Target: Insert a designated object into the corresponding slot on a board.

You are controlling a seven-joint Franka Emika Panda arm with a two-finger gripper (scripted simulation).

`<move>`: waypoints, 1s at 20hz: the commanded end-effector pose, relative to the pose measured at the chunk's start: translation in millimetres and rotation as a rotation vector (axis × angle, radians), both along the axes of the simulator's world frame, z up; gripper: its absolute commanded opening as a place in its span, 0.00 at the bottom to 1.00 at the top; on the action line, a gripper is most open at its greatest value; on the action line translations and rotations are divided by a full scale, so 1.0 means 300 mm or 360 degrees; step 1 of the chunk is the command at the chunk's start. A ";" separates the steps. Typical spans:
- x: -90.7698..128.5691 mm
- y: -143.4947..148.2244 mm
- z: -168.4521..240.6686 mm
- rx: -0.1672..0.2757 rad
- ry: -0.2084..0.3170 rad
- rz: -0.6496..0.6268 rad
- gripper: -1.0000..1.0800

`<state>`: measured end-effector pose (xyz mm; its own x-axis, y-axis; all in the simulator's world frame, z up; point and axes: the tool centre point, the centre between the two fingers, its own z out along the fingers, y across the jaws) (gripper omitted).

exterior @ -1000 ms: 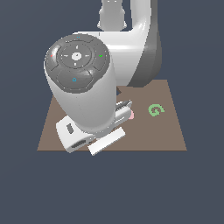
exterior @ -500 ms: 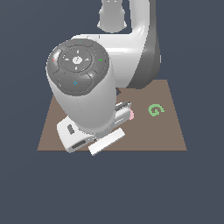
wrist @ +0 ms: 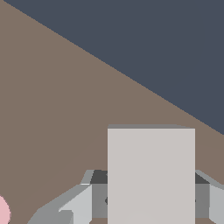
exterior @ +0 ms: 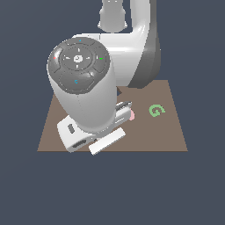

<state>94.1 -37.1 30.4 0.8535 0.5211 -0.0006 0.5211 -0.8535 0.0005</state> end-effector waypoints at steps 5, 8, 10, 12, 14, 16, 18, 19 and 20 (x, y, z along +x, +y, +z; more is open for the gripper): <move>-0.039 0.008 0.002 0.0000 0.0000 0.0003 0.00; -0.070 0.014 0.004 0.0000 0.0000 0.0004 0.00; -0.095 0.019 0.005 0.0000 0.0000 0.0006 0.00; -0.125 0.025 0.007 0.0000 0.0000 0.0007 0.00; -0.160 0.032 0.008 0.0000 0.0000 0.0009 0.00; -0.200 0.039 0.010 0.0000 0.0000 0.0011 0.00; -0.245 0.048 0.013 0.0000 0.0001 0.0014 0.00; -0.270 0.052 0.014 0.0000 0.0001 0.0015 0.00; -0.295 0.057 0.015 0.0000 0.0001 0.0016 0.00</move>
<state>16.6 -22.1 34.0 0.8488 0.5287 -0.0017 0.5287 -0.8488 -0.0001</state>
